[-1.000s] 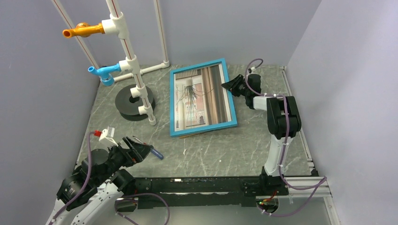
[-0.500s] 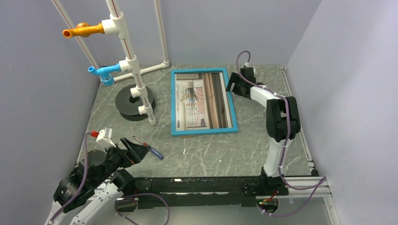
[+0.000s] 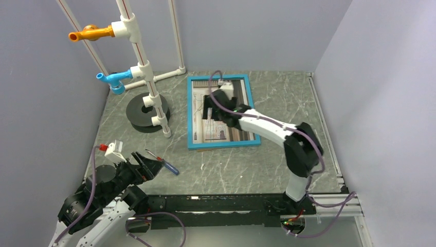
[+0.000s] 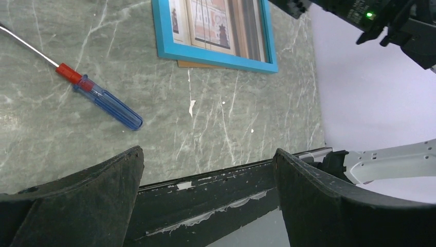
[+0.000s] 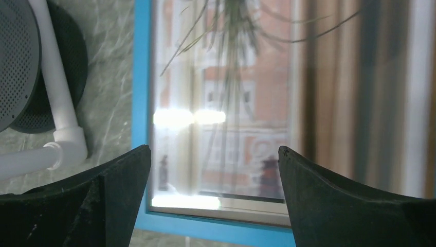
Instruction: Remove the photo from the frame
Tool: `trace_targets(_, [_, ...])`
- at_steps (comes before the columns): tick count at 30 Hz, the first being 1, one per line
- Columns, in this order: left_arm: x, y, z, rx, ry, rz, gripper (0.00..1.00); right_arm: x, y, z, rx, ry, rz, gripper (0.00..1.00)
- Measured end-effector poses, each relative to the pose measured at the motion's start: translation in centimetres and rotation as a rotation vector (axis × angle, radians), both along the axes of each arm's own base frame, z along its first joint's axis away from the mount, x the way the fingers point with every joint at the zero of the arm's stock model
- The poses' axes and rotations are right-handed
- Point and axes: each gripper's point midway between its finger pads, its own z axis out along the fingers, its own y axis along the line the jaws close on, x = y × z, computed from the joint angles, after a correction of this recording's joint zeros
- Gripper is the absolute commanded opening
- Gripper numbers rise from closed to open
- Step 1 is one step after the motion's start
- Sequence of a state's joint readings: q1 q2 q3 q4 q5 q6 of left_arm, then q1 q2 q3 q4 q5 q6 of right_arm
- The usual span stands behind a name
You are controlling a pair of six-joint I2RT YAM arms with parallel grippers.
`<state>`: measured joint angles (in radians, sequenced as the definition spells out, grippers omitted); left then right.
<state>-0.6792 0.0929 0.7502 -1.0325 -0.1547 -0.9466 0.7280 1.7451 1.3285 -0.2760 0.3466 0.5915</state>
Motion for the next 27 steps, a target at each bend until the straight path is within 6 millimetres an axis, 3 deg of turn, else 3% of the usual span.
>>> trace_targets(5, [-0.3, 0.2, -0.5, 0.014, 0.018, 0.0, 0.97, -1.6, 7.1, -3.2, -0.039, 0.046, 0.001, 0.86])
trace_targets(8, [-0.5, 0.4, -0.5, 0.006, 0.012, 0.0, 0.97, -2.5, 9.9, -5.2, -0.073, 0.052, 0.009, 0.75])
trace_targets(11, [-0.7, 0.5, -0.3, -0.009, 0.001, 0.002, 0.97, -3.6, 10.6, -6.7, -0.105, 0.064, 0.022, 0.67])
trace_targets(16, [-0.7, 0.5, -0.3, -0.012, -0.003, 0.002, 0.97, -3.6, 11.1, -7.8, -0.119, 0.068, 0.02, 0.51])
trace_targets(23, [-0.7, 0.5, -0.3, -0.013, -0.002, 0.002, 0.97, -3.4, 12.1, -9.9, -0.143, 0.076, 0.026, 0.5])
trace_targets(27, [-0.8, 0.6, -0.3, -0.014, -0.003, 0.002, 0.97, -3.5, 13.2, -9.6, -0.134, 0.061, 0.037, 0.44])
